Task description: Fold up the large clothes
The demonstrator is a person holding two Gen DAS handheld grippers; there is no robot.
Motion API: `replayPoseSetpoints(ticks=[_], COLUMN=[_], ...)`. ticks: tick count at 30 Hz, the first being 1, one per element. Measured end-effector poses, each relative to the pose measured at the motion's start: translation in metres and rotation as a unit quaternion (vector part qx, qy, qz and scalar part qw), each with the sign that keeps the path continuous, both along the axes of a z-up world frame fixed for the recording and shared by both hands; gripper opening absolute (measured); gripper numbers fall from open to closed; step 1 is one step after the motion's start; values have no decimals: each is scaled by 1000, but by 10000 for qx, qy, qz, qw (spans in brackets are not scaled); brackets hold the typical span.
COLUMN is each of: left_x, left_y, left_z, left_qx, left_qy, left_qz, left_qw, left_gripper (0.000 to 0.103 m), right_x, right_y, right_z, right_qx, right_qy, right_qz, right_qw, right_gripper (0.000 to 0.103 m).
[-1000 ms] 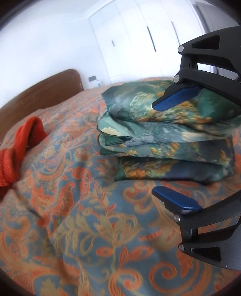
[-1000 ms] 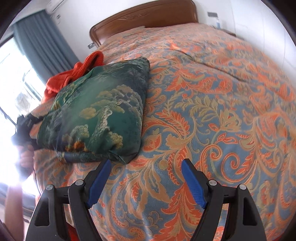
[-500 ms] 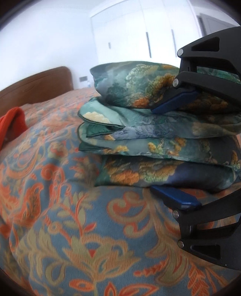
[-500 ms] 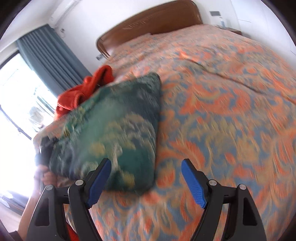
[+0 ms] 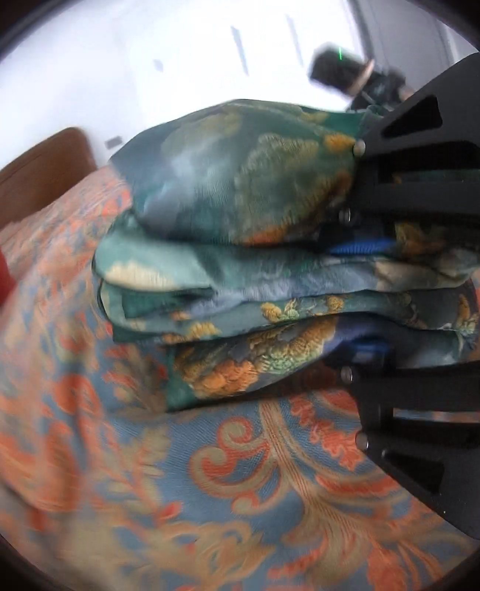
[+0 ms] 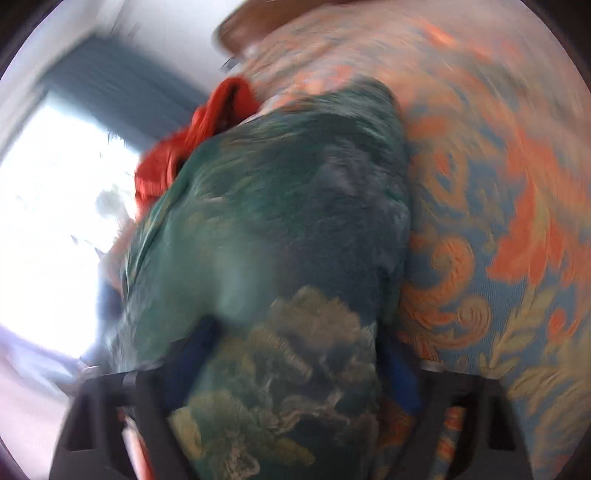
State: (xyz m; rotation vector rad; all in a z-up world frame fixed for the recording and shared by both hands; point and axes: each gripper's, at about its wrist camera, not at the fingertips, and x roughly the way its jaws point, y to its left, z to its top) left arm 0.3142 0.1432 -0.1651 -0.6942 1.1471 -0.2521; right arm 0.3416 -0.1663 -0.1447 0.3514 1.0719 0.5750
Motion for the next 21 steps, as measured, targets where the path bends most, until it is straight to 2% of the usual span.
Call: replayPoseSetpoints(ticks=[1, 4, 8, 13, 17, 19, 21], left_x=[-4, -15, -21, 10, 52, 81, 93], left_y=[-7, -17, -29, -47, -53, -61, -55], left_z=[11, 37, 76, 115, 134, 141, 142], left_qx=[193, 360, 401, 490, 480, 540, 593], left_qy=[-118, -478, -967, -1412, -1623, -1715, -1737], left_qz=[-65, -182, -332, -428, -394, -409, -439], left_qw=[9997, 9980, 9940, 9878, 9848, 9829, 9820], left_gripper=[31, 30, 30, 30, 30, 30, 30], right_x=[-11, -38, -59, -57, -32, -10, 16], right_y=[15, 36, 34, 29, 19, 14, 8], right_z=[15, 42, 61, 99, 121, 130, 135], right_qx=[-503, -1201, -1214, -1076, -1080, -1066, -1052], right_qy=[-381, -1130, -1570, -2085, -2393, -2514, -2576], right_qz=[244, 556, 435, 323, 188, 77, -31], right_qw=[9977, 9847, 9791, 9715, 9648, 9620, 9605], right_gripper=[63, 57, 56, 56, 56, 56, 56])
